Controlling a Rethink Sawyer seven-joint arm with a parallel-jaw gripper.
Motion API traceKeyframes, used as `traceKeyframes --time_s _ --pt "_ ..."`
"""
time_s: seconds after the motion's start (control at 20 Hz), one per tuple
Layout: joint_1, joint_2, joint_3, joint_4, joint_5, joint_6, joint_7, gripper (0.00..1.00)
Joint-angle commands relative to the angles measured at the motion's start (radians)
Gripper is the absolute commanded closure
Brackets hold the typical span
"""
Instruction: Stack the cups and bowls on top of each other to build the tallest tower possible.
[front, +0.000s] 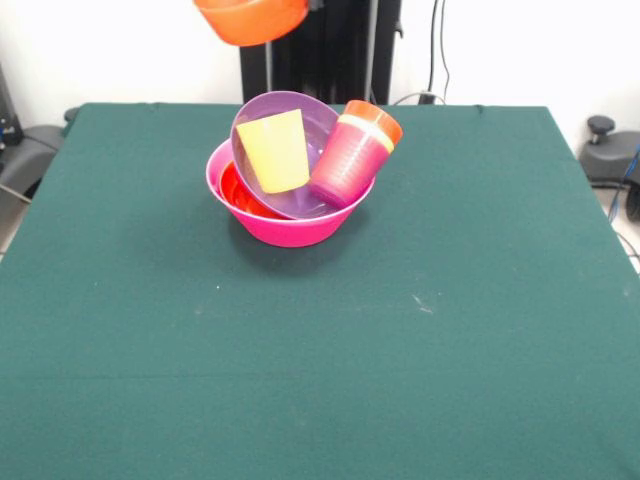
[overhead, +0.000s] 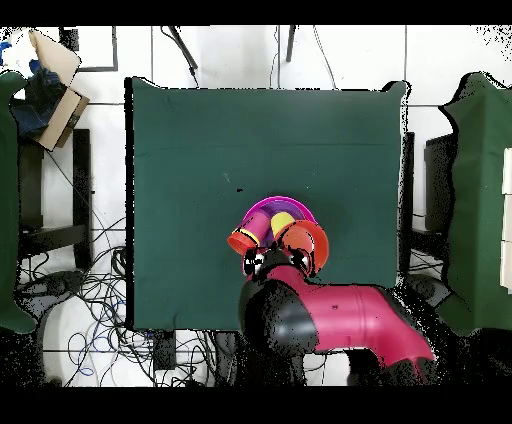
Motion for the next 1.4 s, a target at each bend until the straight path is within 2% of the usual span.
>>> traceKeyframes --time_s 0.05,0.4,0.65,0.95,1.25,1.4 --pt "0.112 0.044 -0.123 0.134 -0.031 -0.122 0.23 1.0" --pt "0.219 0.116 -0.285 0.153 -0.057 -0.248 0.234 1.0" --pt "0.274 0.235 -0.395 0.151 -0.069 -0.389 0.22 1.0" --pt "0.285 0.356 -0.464 0.137 -0.094 -0.521 0.199 1.0" --pt "0.296 0.525 -0.524 0.076 -0.124 -0.662 0.182 1.0" --pt "0.304 0.581 -0.541 0.046 -0.125 -0.7 0.176 1.0"
